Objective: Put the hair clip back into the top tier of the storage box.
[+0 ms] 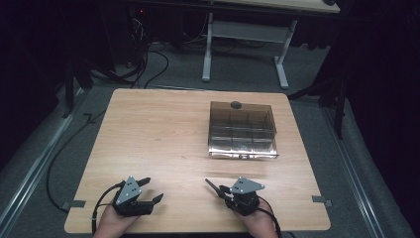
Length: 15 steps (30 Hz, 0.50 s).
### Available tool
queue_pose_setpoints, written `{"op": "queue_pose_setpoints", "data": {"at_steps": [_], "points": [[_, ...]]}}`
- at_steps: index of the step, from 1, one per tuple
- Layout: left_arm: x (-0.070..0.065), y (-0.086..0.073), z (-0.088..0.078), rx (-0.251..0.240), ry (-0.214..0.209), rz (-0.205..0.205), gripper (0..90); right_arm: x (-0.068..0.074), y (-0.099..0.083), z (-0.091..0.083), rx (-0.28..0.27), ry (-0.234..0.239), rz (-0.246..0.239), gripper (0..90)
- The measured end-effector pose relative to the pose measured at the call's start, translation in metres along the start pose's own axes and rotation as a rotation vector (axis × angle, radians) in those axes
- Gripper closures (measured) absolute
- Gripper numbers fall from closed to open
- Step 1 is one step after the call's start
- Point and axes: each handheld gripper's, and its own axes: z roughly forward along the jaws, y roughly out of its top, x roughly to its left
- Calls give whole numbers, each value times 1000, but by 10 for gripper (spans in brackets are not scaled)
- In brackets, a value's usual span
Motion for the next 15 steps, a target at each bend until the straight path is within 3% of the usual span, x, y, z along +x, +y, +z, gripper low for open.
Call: {"op": "queue_pose_setpoints", "data": {"at_steps": [10, 15], "points": [[1, 0, 1, 6, -7, -3, 270, -21, -15, -21, -3, -61, 52, 775], [0, 0, 1, 10, -13, 1, 270, -34, -29, -31, 20, -98, 92, 774]]}}
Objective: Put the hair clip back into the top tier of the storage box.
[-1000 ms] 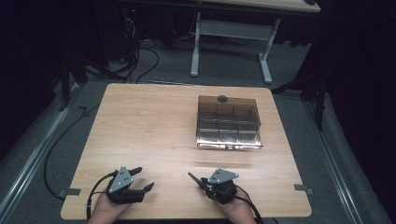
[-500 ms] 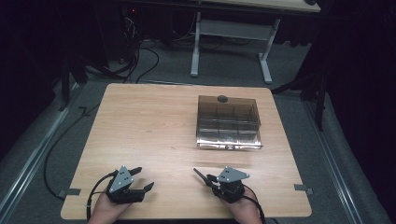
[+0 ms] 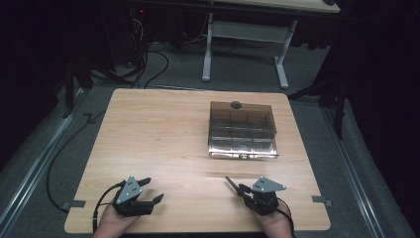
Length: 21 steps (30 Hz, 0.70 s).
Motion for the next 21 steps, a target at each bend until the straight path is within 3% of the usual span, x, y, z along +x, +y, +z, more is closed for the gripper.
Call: {"op": "queue_pose_setpoints", "data": {"at_steps": [11, 15, 16, 21], "points": [[0, 1, 1, 6, -13, 1, 271, -6, -9, 5, 61, -13, 21, 771], [0, 0, 1, 6, -12, 3, 271, -6, -9, 5, 60, -12, 24, 763], [1, 1, 1, 8, -13, 2, 271, -7, -9, 5, 57, -5, 30, 706], [1, 1, 2, 9, -6, -4, 271, -9, -5, -5, 1, -14, 52, 681]]}}
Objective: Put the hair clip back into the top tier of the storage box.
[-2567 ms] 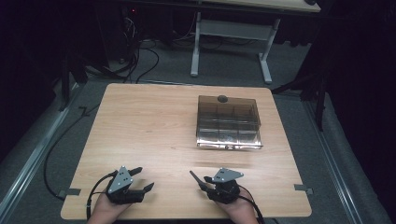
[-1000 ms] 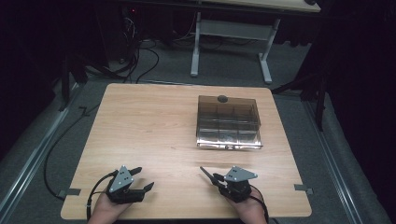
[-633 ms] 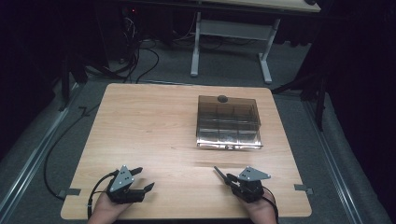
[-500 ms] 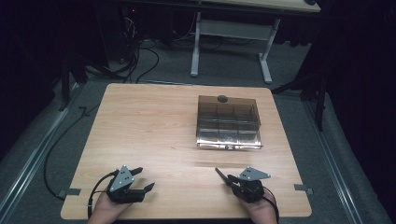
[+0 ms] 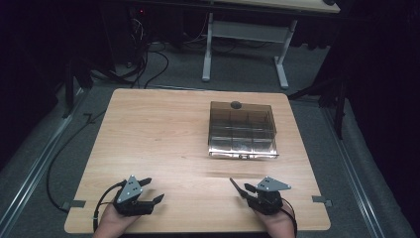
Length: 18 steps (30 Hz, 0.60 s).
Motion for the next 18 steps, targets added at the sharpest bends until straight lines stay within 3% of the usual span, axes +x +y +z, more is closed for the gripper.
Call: {"op": "queue_pose_setpoints", "data": {"at_steps": [5, 9, 12, 18], "points": [[1, 0, 1, 7, 1, -4, 270, 9, 3, -3, -16, 17, -33, 835], [1, 1, 1, 8, 2, -5, 271, 15, 3, 4, 38, 39, -38, 900], [0, 1, 1, 7, 1, -2, 271, 15, 0, 8, 79, 37, -49, 900], [0, 0, 0, 5, 0, -1, 271, 7, -1, 8, 100, 1, -27, 900]]}}
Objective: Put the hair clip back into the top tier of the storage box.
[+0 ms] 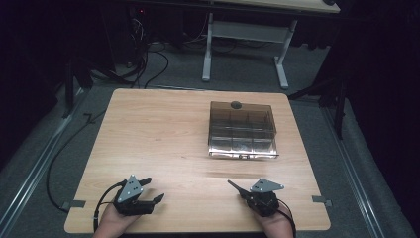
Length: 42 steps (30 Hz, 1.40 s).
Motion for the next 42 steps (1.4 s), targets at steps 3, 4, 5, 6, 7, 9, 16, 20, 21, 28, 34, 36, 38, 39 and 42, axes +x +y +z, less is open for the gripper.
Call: {"op": "queue_pose_setpoints", "data": {"at_steps": [3, 4, 5, 6, 7, 9, 16, 20, 21, 28, 34, 36, 38, 39, 42], "points": [[0, 0, 0, -7, 4, 1, 271, -6, 0, -1, 6, -22, 25, 900], [0, 0, -1, -7, 4, 2, 271, -9, 0, -1, 5, -29, 33, 900], [0, 0, -1, -7, 3, 1, 271, -11, 0, -1, 7, -40, 42, 900], [0, -1, -1, -6, 3, 1, 271, -13, 0, -1, 6, -45, 49, 900], [0, -1, -1, -7, 4, 1, 271, -16, 1, 0, 6, -51, 59, 900], [-1, -1, -2, -7, 6, 1, 270, -21, 4, 2, 5, -59, 68, 900], [0, -1, -2, -13, 10, -4, 271, -33, 18, 14, -5, -88, 86, 900], [-1, -1, -2, -11, 9, -2, 271, -21, 20, 6, -40, -57, 62, 900], [-1, -1, -2, -10, 8, -1, 270, -17, 20, 6, -47, -30, 53, 900], [-1, -1, -2, -13, 6, 1, 270, 1, 19, 17, -5, 21, 22, 900], [-1, -1, -2, -12, 4, 1, 271, -4, 13, 14, 7, 7, 31, 900], [-1, -1, -2, -11, 3, 2, 271, -6, 9, 9, 5, 4, 41, 900], [-1, -1, -2, -9, 3, 3, 270, -7, 5, 5, 5, -1, 48, 900], [-1, -1, -2, -8, 3, 2, 271, -8, 2, 3, 4, -3, 55, 900], [0, -1, -1, -3, 1, 1, 270, -11, -3, -4, 4, -7, 68, 900]]}}
